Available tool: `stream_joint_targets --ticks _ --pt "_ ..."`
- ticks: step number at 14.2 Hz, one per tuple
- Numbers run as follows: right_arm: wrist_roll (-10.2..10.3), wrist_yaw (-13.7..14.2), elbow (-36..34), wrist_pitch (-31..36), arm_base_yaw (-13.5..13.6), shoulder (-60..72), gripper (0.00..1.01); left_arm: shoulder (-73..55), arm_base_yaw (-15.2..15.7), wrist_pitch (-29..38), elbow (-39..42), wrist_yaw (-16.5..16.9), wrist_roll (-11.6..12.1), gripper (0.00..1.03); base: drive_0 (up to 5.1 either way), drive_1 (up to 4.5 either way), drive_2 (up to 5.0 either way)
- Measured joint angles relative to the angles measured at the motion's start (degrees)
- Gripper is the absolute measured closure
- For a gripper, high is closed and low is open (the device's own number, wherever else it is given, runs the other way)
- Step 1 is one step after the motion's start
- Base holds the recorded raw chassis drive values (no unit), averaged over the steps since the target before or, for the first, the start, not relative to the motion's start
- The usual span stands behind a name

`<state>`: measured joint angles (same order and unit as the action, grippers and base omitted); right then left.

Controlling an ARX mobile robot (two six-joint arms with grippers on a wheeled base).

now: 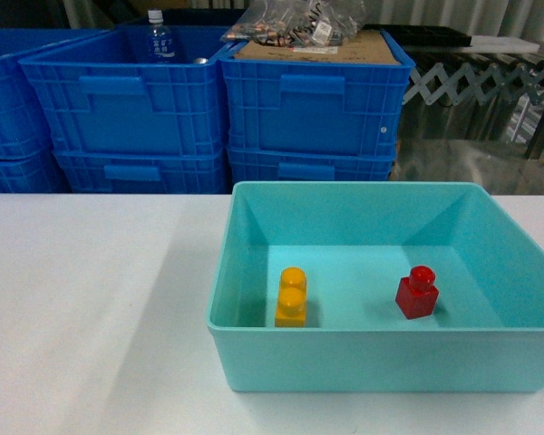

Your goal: Pick red block from blue box to shelf

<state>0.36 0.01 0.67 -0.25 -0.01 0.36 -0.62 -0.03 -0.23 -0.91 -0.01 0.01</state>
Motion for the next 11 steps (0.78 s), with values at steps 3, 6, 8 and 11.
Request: stream_joint_targets --ticks 3,6,8,11 --pt "0.0 0.0 0.0 0.0 0.0 0.0 0.03 0.0 0.0 0.0 0.0 0.0 0.0 0.05 0.0 0.00 0.0" --pt "0.0 0.0 0.0 0.0 0.0 0.0 0.03 0.0 0.0 0.0 0.0 0.0 0.0 0.05 0.0 0.00 0.0" --pt "0.0 0.0 0.0 0.0 0.0 0.0 0.03 0.0 0.0 0.0 0.0 0.0 0.0 0.05 0.0 0.00 0.0" --pt "0.0 0.0 0.0 0.0 0.0 0.0 0.03 0.0 0.0 0.0 0.0 0.0 0.0 0.05 0.0 0.00 0.0"
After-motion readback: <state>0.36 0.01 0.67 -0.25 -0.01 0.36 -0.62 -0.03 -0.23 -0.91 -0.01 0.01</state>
